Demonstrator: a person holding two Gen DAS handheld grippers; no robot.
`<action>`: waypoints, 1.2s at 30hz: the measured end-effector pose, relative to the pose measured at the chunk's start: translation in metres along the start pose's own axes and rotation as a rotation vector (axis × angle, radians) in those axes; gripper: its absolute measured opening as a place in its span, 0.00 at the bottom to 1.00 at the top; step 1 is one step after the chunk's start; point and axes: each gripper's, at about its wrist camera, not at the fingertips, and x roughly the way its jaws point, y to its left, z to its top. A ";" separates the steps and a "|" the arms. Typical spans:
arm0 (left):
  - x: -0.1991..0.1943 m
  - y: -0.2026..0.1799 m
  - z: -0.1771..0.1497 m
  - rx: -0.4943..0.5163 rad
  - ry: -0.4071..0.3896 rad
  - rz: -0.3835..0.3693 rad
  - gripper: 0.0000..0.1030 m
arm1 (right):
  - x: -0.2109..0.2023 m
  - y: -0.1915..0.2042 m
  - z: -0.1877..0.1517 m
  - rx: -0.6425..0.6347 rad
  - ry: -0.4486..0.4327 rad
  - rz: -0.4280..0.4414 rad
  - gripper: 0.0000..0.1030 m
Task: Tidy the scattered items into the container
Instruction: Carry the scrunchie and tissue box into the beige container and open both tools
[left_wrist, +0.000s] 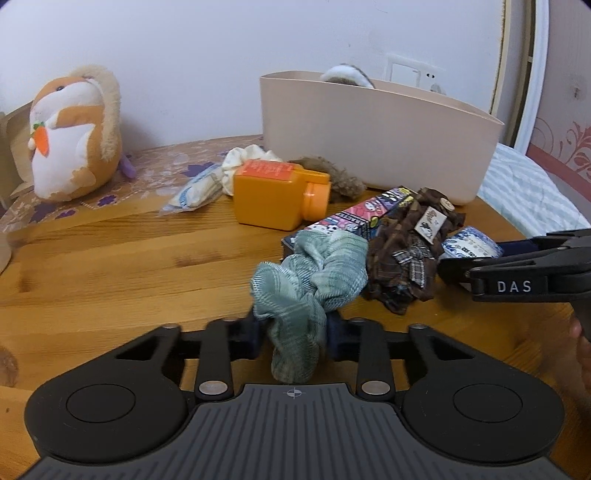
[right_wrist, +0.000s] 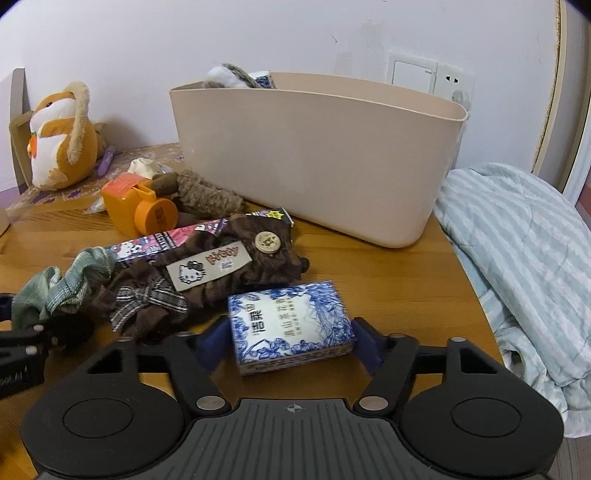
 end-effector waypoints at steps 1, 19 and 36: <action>-0.001 0.002 0.000 -0.008 0.002 0.000 0.23 | -0.001 0.001 -0.001 0.002 -0.001 -0.003 0.62; -0.031 0.016 -0.011 -0.036 -0.014 0.033 0.18 | -0.032 -0.009 -0.011 0.032 -0.006 -0.002 0.62; -0.078 0.015 0.006 -0.003 -0.118 0.018 0.18 | -0.094 -0.005 0.009 -0.029 -0.144 -0.003 0.62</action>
